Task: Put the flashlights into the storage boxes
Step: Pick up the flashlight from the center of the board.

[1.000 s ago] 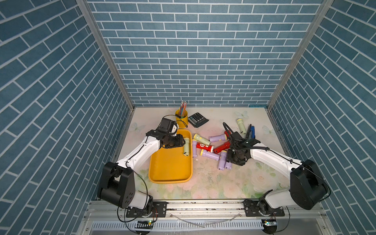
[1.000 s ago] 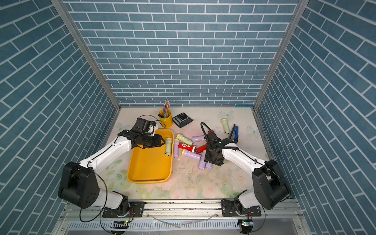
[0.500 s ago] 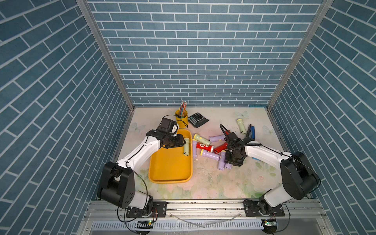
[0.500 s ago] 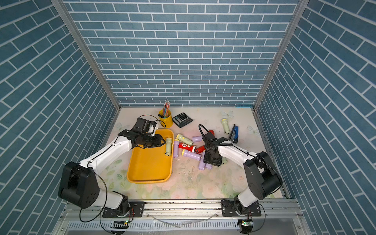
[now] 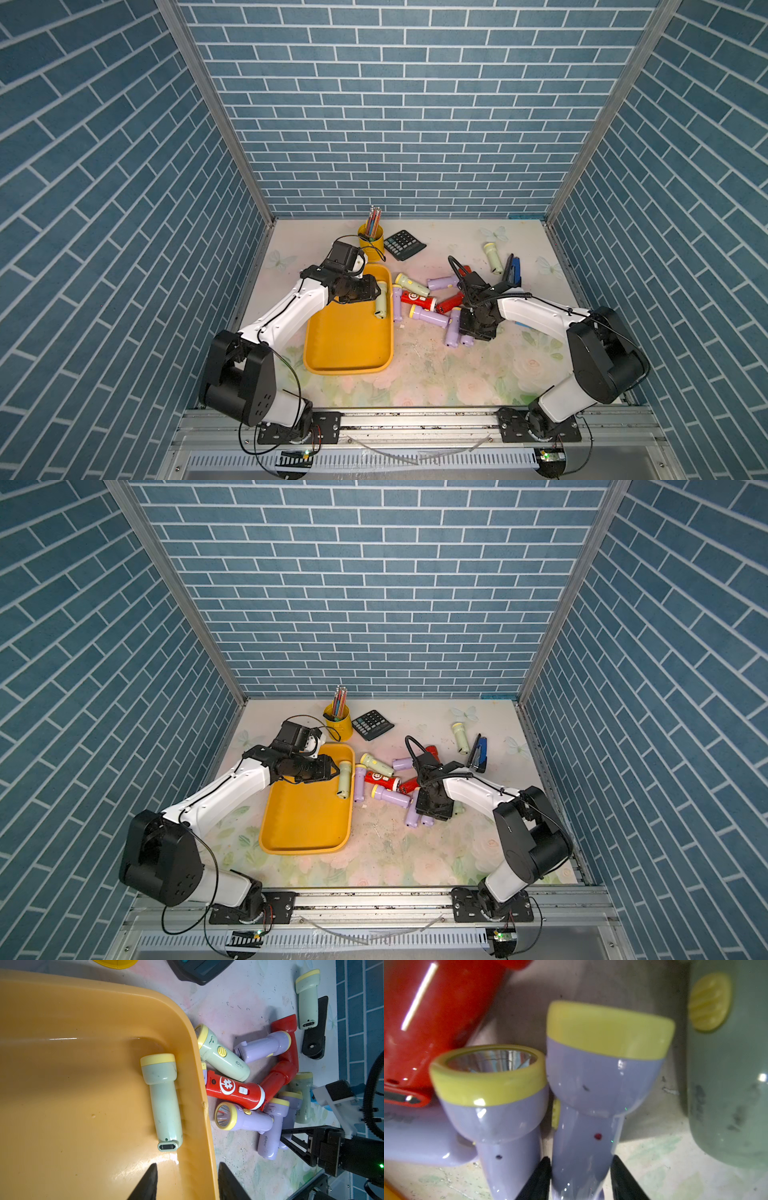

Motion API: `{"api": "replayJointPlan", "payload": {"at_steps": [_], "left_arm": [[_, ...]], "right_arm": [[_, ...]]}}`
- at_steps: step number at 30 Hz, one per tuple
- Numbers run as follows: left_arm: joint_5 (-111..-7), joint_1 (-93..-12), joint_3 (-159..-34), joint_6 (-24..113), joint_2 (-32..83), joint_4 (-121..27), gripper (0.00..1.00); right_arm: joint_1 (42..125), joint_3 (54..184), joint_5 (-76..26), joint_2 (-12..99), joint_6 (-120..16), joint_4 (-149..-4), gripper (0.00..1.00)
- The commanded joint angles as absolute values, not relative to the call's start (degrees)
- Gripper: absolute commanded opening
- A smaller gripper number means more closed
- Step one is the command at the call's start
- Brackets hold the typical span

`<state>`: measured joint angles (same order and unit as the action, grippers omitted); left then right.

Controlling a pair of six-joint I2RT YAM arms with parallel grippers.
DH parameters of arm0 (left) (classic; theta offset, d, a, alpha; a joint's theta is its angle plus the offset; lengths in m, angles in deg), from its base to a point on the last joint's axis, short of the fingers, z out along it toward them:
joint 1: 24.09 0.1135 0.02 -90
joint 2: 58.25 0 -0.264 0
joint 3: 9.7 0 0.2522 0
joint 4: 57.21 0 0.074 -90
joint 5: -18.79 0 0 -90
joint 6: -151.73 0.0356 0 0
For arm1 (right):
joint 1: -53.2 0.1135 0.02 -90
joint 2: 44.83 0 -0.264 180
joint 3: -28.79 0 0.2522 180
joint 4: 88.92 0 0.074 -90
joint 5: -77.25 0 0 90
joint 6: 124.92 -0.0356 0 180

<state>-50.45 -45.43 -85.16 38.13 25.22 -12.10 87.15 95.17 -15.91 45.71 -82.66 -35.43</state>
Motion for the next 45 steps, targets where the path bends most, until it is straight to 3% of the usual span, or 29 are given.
{"api": "replayJointPlan", "payload": {"at_steps": [1,7,15,18,24,34,45], "left_arm": [[-50.4,-45.7,-86.3,38.1,23.8,-11.8,0.48],[-49.0,-46.0,-86.1,37.9,22.9,-13.3,0.48],[-44.9,-47.8,-84.7,34.7,19.5,-19.0,0.48],[-43.1,-49.4,-83.6,33.4,17.4,-24.2,0.48],[-38.6,-54.1,-81.0,34.8,15.1,-36.8,0.5],[-37.7,-62.7,-84.0,36.7,20.4,-42.5,0.51],[-41.8,-66.3,-87.3,38.3,24.7,-44.2,0.51]], "right_arm": [[86.9,92.8,-14.6,45.2,-84.1,-34.2,0.43],[86.9,89.0,-15.0,39.3,-84.3,-36.4,0.39],[86.9,81.0,-17.2,23.5,-80.3,-47.6,0.32],[86.8,77.7,-17.5,16.9,-77.5,-54.5,0.3],[86.9,72.9,-27.4,9.1,-66.2,-71.5,0.26],[87.4,74.9,-35.2,10.6,-62.2,-84.9,0.21],[91.3,77.4,-33.4,15.0,-64.0,-90.2,0.21]]}}
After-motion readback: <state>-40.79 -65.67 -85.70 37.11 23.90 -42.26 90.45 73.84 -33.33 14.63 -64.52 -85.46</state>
